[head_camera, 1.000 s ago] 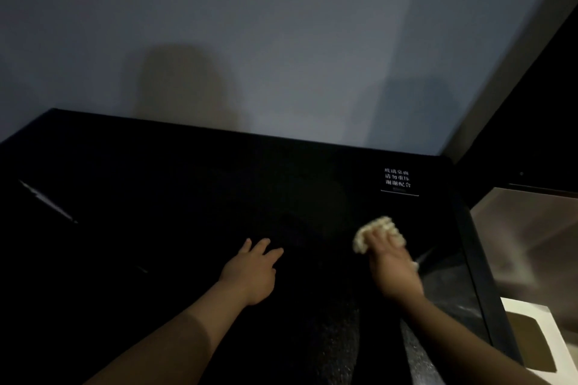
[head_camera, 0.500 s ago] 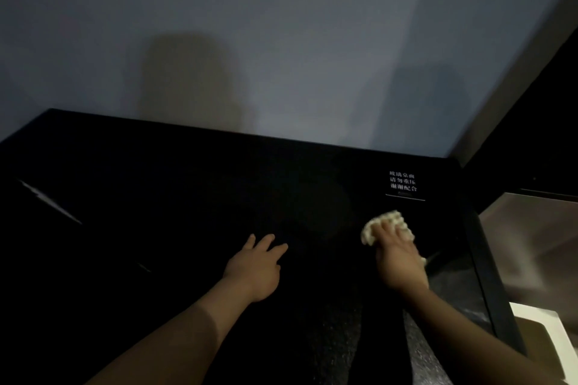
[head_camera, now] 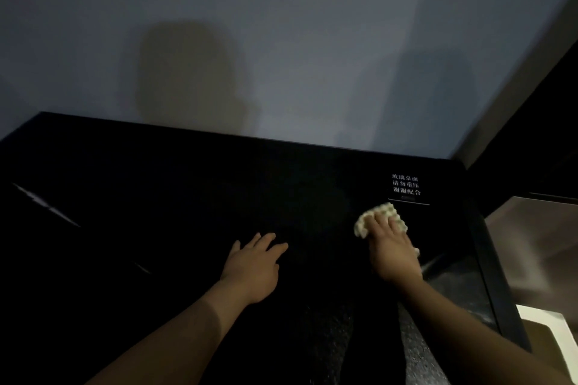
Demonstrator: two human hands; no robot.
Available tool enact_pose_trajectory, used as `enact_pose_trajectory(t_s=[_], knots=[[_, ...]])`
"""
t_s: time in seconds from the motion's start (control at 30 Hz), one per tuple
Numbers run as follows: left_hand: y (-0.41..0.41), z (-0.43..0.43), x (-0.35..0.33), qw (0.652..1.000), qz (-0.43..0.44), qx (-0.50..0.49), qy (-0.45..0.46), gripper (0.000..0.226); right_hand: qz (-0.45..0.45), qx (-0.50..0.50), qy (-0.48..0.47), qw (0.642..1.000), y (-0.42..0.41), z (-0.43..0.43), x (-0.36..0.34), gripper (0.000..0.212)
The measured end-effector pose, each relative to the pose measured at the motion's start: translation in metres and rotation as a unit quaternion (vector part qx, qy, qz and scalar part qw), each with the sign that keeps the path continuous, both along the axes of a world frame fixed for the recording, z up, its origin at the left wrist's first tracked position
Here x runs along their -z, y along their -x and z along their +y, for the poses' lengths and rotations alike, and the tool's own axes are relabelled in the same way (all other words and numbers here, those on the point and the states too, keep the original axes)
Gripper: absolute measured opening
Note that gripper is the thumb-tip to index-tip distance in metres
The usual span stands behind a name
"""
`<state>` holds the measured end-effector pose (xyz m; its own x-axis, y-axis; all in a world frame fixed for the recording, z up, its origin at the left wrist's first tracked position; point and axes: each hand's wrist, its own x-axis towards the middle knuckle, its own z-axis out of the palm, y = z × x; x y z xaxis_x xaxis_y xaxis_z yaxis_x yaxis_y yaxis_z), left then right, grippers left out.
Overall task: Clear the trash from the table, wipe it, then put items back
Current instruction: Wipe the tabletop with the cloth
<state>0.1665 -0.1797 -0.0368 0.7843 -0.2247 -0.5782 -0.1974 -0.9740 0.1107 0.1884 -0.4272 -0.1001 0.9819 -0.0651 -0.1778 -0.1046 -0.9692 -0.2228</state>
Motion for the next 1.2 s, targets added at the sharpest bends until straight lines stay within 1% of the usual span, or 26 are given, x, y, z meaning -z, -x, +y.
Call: enact_pose_trajectory(t_s=[0.03,0.07,0.13,0.2,0.23,0.27,0.3,0.33,0.4,0.47,0.5,0.53,0.57,0.63,0.67,0.7,0.73,0.77,0.87,0.9,0.93,0.97,1.03,1.1,1.17,1.2], knots=[[-0.001,0.000,0.000,1.000,-0.001,-0.001,0.004,0.051,-0.015,0.029,0.005,0.999,0.001,0.010,-0.001,0.046],[-0.003,-0.001,0.000,1.000,-0.003,-0.003,0.009,0.051,-0.031,0.025,-0.003,0.999,0.005,0.022,0.000,0.047],[-0.008,-0.003,0.001,1.000,-0.004,-0.006,0.013,0.051,-0.041,-0.093,-0.049,0.994,0.020,0.048,-0.002,0.059],[-0.012,-0.004,0.002,1.000,-0.003,-0.012,0.023,0.051,0.001,-0.213,-0.075,0.974,0.034,0.060,-0.007,0.079],[-0.013,-0.003,0.002,1.000,-0.003,-0.012,0.027,0.051,0.000,-0.244,-0.069,0.967,0.034,0.058,-0.012,0.081],[-0.014,-0.003,0.003,1.000,-0.002,-0.011,0.029,0.051,-0.042,-0.255,-0.049,0.965,0.028,0.051,-0.015,0.073],[-0.014,-0.002,0.004,0.999,0.002,-0.009,0.033,0.051,-0.078,-0.227,-0.029,0.970,0.021,0.041,-0.015,0.059],[-0.014,-0.001,0.004,0.999,0.005,-0.009,0.038,0.051,-0.072,-0.171,-0.019,0.982,0.013,0.030,-0.013,0.050],[-0.013,0.000,0.005,0.999,0.007,-0.012,0.046,0.051,-0.024,-0.043,-0.011,0.999,-0.003,0.009,-0.012,0.046],[-0.013,0.001,0.006,0.998,0.005,-0.013,0.053,0.051,-0.016,0.060,-0.006,0.998,-0.012,0.003,-0.010,0.046],[-0.013,0.001,0.007,0.998,0.003,-0.015,0.058,0.050,-0.012,0.081,-0.003,0.997,-0.012,0.010,-0.007,0.046],[-0.013,0.000,0.007,0.998,0.002,-0.017,0.062,0.050,-0.017,0.069,-0.009,0.997,-0.011,0.020,-0.007,0.049],[-0.015,0.000,0.007,0.998,0.000,-0.017,0.064,0.050,-0.024,0.021,-0.021,0.999,-0.007,0.032,-0.004,0.055],[-0.018,0.000,0.004,0.998,0.003,-0.014,0.063,0.050,-0.017,-0.147,-0.044,0.988,0.007,0.049,0.001,0.067],[-0.019,0.000,0.003,0.998,0.005,-0.011,0.061,0.049,-0.027,-0.221,-0.027,0.975,0.011,0.049,0.000,0.066],[-0.021,0.000,0.003,0.998,0.006,-0.008,0.060,0.049,-0.047,-0.254,-0.009,0.966,0.008,0.040,-0.003,0.060],[-0.021,0.000,0.003,0.998,0.005,-0.006,0.061,0.049,-0.045,-0.251,0.004,0.967,0.003,0.028,-0.009,0.054],[-0.021,0.000,0.002,0.998,0.003,-0.006,0.061,0.049,-0.027,-0.212,0.006,0.977,-0.004,0.015,-0.012,0.050],[-0.017,-0.001,0.005,0.998,-0.009,-0.008,0.059,0.049,-0.018,0.005,-0.012,1.000,-0.019,-0.009,-0.012,0.045],[-0.017,-0.001,0.006,0.998,-0.012,-0.005,0.057,0.050,-0.027,0.055,-0.009,0.998,-0.020,-0.004,-0.011,0.044],[-0.017,-0.002,0.005,0.999,-0.013,-0.001,0.053,0.050,-0.041,0.060,0.003,0.997,-0.020,0.007,-0.009,0.042],[-0.019,-0.002,0.004,0.999,-0.011,0.004,0.048,0.049,-0.052,0.033,-0.001,0.998,-0.017,0.019,-0.003,0.039],[-0.026,-0.001,0.000,0.999,-0.005,0.018,0.033,0.049,-0.054,-0.114,-0.039,0.991,-0.004,0.042,0.004,0.042],[-0.036,0.000,-0.004,0.999,-0.020,0.033,0.009,0.050,-0.026,-0.250,-0.039,0.967,0.001,0.047,0.003,0.063],[-0.048,0.000,-0.007,0.998,-0.039,0.037,-0.020,0.056,0.011,-0.258,-0.042,0.965,-0.011,0.029,-0.002,0.070],[-0.053,-0.001,-0.008,0.998,-0.039,0.034,-0.031,0.061,0.005,-0.219,-0.037,0.975,-0.019,0.018,-0.002,0.065]])
